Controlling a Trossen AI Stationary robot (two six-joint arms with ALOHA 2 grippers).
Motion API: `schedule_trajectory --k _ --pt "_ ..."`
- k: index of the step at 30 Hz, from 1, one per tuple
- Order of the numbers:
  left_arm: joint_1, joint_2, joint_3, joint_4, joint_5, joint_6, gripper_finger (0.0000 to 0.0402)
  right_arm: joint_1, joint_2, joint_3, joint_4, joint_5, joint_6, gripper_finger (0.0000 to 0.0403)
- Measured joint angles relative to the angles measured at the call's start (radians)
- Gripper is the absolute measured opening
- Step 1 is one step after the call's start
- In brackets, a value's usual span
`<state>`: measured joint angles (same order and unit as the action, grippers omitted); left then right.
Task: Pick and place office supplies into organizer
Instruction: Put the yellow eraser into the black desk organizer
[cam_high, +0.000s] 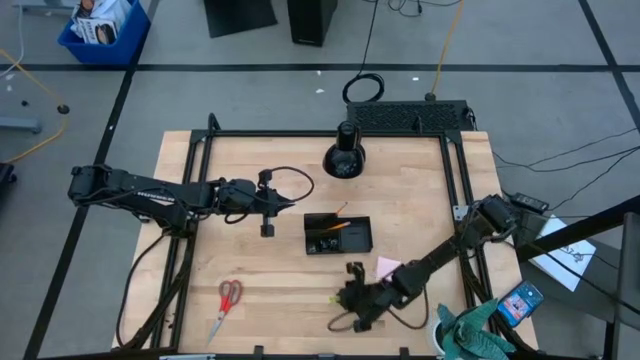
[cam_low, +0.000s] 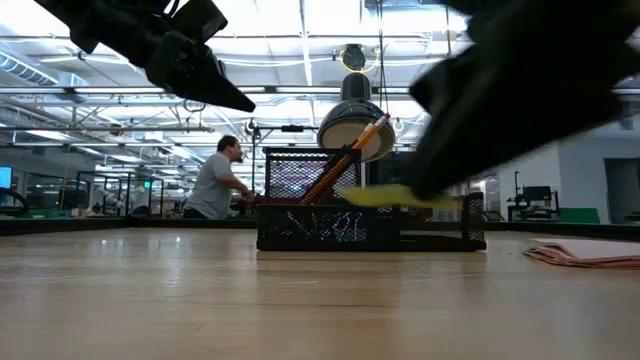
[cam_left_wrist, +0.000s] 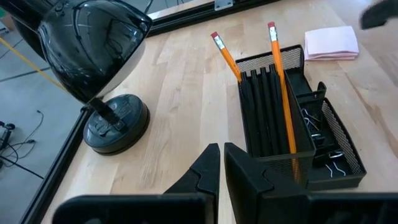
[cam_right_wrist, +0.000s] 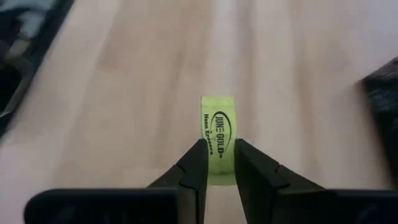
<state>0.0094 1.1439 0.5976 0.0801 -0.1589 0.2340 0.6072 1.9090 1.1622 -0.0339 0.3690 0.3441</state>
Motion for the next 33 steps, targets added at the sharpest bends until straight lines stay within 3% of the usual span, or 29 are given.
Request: schedule_trajectory --k 10,20,23,33 --pt "0.0 0.0 0.0 -0.07 -0.057 0.001 0.0031 -0.169 -0.037 0.0 0.009 0.108 -0.2 0.006" --pt "0.002 0.0 0.0 -0.118 -0.082 0.001 0.0031 -0.3 -0.037 0.0 -0.018 0.098 -0.295 0.0059" --pt "0.002 0.0 0.0 -0.123 -0.082 0.001 0.0031 -0.327 -0.037 0.0 -0.052 0.052 -0.303 0.0059" --pt "0.002 0.0 0.0 -0.123 -0.082 0.016 0.0031 -0.352 -0.037 0.0 -0.113 0.02 -0.278 0.0067"
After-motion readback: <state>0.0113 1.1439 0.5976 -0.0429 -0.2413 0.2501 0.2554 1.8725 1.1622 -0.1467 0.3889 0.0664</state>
